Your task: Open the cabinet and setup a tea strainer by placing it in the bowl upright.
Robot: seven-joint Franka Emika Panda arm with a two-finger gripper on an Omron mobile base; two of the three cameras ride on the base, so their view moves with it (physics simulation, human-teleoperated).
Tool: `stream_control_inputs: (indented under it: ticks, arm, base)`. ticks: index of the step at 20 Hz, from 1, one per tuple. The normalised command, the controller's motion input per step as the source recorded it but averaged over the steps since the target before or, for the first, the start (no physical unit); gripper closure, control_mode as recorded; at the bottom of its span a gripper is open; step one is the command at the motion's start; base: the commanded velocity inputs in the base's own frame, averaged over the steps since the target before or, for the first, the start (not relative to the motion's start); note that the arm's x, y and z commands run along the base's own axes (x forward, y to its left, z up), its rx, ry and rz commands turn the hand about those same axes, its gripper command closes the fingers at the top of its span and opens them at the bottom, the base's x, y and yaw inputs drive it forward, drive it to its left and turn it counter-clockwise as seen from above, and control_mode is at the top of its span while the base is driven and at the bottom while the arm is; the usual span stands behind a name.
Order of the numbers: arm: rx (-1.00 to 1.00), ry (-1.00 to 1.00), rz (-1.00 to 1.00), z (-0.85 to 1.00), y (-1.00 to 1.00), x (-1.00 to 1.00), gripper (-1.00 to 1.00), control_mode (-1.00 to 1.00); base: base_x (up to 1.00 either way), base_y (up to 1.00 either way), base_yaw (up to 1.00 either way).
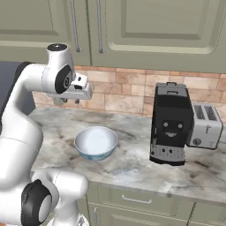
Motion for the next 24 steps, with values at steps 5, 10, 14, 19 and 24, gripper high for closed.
stream_control_inputs:
  ticks: [5,10,14,19,24]
  arm:
    - [-0.02,-0.08,-0.01,0.1,-0.06,-0.18,-1.0,-1.0]
    - [0.0,-0.22,0.0,0.62,-0.32,-0.25,-1.0,-1.0]
    - [0.0,-0.11,-0.08,0.8,-0.47,-0.19,-1.0,-1.0]
    - [-0.02,-0.21,-0.06,0.99,-0.52,-0.03,-1.0,-1.0]
    - [-0.01,-0.31,0.0,1.0,-0.4,0.0,-1.0,-1.0]
  base:
    - [0.0,0.0,0.0]
    - [0.0,0.0,0.0]
    - [0.0,0.0,0.0]
    - [0.0,0.0,0.0]
    - [0.0,0.0,0.0]
